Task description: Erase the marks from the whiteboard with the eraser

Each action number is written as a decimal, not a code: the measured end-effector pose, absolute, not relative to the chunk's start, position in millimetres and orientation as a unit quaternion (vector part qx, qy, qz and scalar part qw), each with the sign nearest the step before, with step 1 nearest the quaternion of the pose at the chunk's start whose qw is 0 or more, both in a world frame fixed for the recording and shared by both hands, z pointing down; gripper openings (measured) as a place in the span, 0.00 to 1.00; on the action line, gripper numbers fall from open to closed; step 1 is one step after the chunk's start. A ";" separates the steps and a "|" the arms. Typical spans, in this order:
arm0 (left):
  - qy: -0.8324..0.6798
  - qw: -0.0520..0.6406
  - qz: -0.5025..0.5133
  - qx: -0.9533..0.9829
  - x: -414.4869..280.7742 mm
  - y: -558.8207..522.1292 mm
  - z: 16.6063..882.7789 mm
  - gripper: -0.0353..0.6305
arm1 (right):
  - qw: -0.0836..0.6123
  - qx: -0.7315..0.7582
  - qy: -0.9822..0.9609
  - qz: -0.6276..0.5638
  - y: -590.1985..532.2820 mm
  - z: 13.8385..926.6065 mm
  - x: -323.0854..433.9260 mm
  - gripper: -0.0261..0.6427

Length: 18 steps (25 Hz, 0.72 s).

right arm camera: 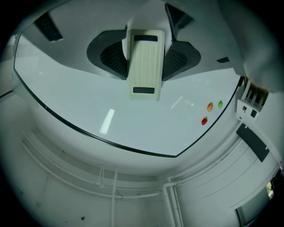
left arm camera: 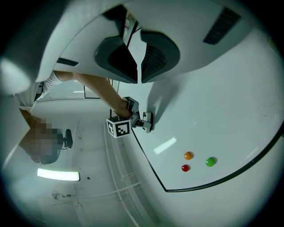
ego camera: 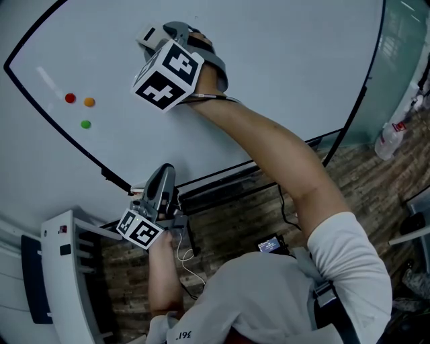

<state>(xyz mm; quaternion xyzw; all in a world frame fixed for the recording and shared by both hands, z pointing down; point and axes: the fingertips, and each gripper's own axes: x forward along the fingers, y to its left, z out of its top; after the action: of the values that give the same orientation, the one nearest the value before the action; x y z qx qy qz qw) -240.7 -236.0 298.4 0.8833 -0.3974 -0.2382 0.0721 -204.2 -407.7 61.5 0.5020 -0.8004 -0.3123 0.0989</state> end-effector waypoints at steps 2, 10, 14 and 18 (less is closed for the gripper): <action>-0.393 0.074 -0.237 0.886 -240.5 -239.0 300.5 0.10 | 0.098 0.505 -0.801 -0.307 -411.6 62.1 -202.2 0.43; -0.381 0.074 -0.227 0.893 -196.9 -246.3 296.4 0.10 | 0.085 0.517 -0.806 -0.277 -422.2 51.7 -141.9 0.43; -0.377 0.075 -0.223 0.896 -180.3 -249.3 296.3 0.10 | 0.080 0.525 -0.805 -0.266 -427.3 47.7 -113.4 0.43; -0.372 0.079 -0.219 0.899 -169.9 -252.9 298.2 0.10 | 0.079 0.533 -0.800 -0.263 -433.3 46.0 -93.4 0.43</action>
<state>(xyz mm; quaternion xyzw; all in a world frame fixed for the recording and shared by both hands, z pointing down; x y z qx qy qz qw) -169.9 -252.9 298.2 0.8986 -0.3721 -0.2187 0.0792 -93.4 -433.3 46.0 0.5329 -0.8004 -0.2630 0.0791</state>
